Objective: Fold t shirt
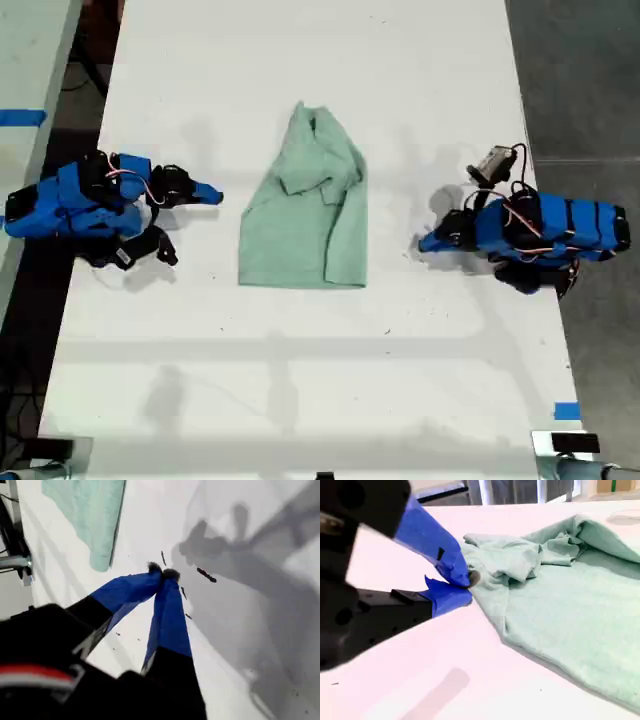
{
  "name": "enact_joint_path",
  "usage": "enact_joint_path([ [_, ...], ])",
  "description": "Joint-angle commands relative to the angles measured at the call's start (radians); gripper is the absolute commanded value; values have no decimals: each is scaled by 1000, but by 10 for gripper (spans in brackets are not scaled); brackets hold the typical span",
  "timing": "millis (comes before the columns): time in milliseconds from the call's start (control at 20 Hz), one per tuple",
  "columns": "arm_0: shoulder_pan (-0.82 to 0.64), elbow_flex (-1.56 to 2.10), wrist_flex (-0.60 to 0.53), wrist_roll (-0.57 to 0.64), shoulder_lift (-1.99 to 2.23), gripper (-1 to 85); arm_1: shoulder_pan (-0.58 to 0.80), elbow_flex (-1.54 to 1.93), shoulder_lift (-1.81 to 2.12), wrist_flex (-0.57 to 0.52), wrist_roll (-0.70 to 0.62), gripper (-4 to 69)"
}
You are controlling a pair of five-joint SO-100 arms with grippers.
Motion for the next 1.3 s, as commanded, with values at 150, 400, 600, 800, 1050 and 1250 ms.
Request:
enact_joint_path([
  [150,156,-354,-18,-64,-316,-1,-9,41,17,48,-28,0],
  [400,152,-434,0,-51,-402,-1,-6,41,17,48,-31,0],
  [600,219,-931,132,-43,-1269,-1,-8,41,17,48,-29,0],
  [800,272,-1220,199,-117,-1736,214,-9,41,17,48,-29,0],
  [1050,265,-1189,164,-172,-1744,241,-12,41,17,48,-32,0],
  [1250,222,-1095,91,-186,-1766,244,-12,41,17,48,-31,0],
])
